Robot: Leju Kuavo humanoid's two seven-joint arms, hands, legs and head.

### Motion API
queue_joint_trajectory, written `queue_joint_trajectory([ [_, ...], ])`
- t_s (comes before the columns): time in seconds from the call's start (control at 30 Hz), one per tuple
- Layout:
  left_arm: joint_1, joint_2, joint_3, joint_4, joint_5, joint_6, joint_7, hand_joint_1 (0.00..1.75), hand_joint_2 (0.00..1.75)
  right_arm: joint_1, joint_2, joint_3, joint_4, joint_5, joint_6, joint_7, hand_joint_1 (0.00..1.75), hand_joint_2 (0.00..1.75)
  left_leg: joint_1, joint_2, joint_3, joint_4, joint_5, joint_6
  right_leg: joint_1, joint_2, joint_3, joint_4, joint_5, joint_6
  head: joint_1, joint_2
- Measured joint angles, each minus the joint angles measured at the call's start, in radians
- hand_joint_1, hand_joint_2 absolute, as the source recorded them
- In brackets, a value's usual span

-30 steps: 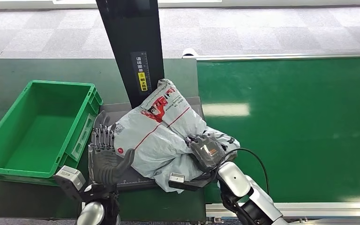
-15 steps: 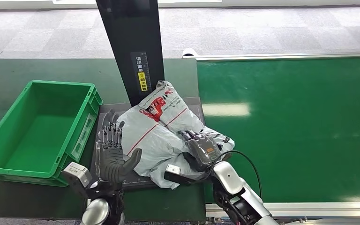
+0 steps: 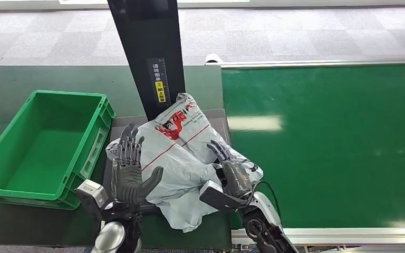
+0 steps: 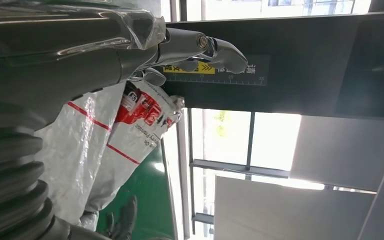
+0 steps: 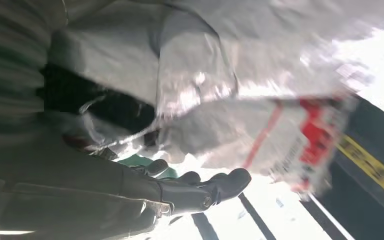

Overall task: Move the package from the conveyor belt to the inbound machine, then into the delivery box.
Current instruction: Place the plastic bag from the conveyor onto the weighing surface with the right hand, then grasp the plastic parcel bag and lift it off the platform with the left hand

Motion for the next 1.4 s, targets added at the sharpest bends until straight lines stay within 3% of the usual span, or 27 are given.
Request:
queue_joint_trajectory([
  [0.17, -0.001, -0.001, 0.0, 0.0, -0.004, 0.0, 0.0, 0.0, 1.75, 0.071, 0.001, -0.046, -0.137, -0.057, 0.031, -0.015, 0.0, 1.75, 0.0, 0.001, -0.001, 0.0, 0.0, 0.0, 0.0, 0.0, -0.001, 0.0, 0.0, 0.0, 0.0, 0.0],
  [0.4, -0.001, -0.003, 0.001, 0.0, -0.004, -0.001, 0.0, 0.0, 1.75, 0.097, 0.001, -0.069, -0.198, -0.075, 0.036, -0.023, 0.0, 1.75, 0.0, 0.0, 0.0, 0.0, 0.0, 0.0, 0.0, 0.0, 0.0, 0.0, 0.0, 0.0, 0.0, 0.0],
  [0.7, 0.009, -0.003, 0.01, -0.002, -0.034, 0.013, 0.004, 0.0, 1.75, 0.238, -0.01, -0.179, -0.415, -0.334, 0.174, -0.077, 0.0, 1.75, 0.0, -0.001, -0.002, 0.0, 0.0, 0.0, 0.0, 0.0, -0.001, 0.0, 0.0, 0.0, 0.0, 0.0],
  [0.8, 0.017, -0.003, 0.017, -0.009, -0.064, 0.011, 0.013, 0.0, 1.75, 0.274, -0.015, -0.231, -0.477, -0.365, 0.185, -0.08, 0.0, 1.75, 0.0, 0.0, -0.002, 0.0, 0.0, 0.0, 0.0, 0.0, -0.001, 0.0, 0.0, 0.0, 0.0, 0.0],
  [0.9, 0.021, -0.003, 0.02, -0.015, -0.085, 0.007, 0.023, 0.0, 1.75, 0.294, -0.019, -0.265, -0.512, -0.35, 0.167, -0.077, 0.0, 1.75, 0.0, 0.0, -0.001, 0.0, 0.0, 0.0, 0.0, 0.0, -0.001, 0.0, 0.0, 0.0, 0.0, 0.0],
  [1.0, 0.023, -0.004, 0.025, -0.022, -0.111, -0.014, 0.049, 0.0, 1.75, 0.312, -0.019, -0.298, -0.529, -0.277, 0.07, -0.054, 0.0, 1.75, 0.0, -0.001, -0.001, 0.0, 0.0, 0.0, 0.0, 0.0, -0.001, 0.0, 0.0, 0.0, 0.0, 0.0],
  [1.1, 0.028, -0.004, 0.039, -0.028, -0.123, -0.054, 0.084, 0.0, 1.75, 0.344, -0.016, -0.351, -0.547, -0.289, 0.008, -0.047, 0.0, 1.75, 0.0, -0.001, -0.001, 0.0, 0.0, 0.0, 0.0, 0.0, -0.001, 0.0, 0.0, 0.0, 0.0, 0.0],
  [1.3, 0.037, -0.003, 0.058, -0.027, -0.132, -0.156, 0.159, 0.0, 1.75, 0.39, 0.023, -0.471, -0.588, -0.287, 0.004, -0.06, 0.0, 1.75, 0.0, 0.0, -0.002, 0.0, 0.0, 0.0, 0.0, 0.0, -0.001, 0.0, 0.0, 0.0, 0.0, 0.0],
  [1.4, 0.04, 0.0, 0.073, -0.021, -0.212, -0.136, 0.249, 0.0, 1.75, 0.391, 0.044, -0.505, -0.589, -0.274, 0.023, -0.06, 0.0, 1.75, 0.0, 0.0, -0.001, 0.0, 0.0, 0.0, 0.0, 0.0, -0.001, 0.0, 0.0, 0.0, 0.0, 0.0],
])
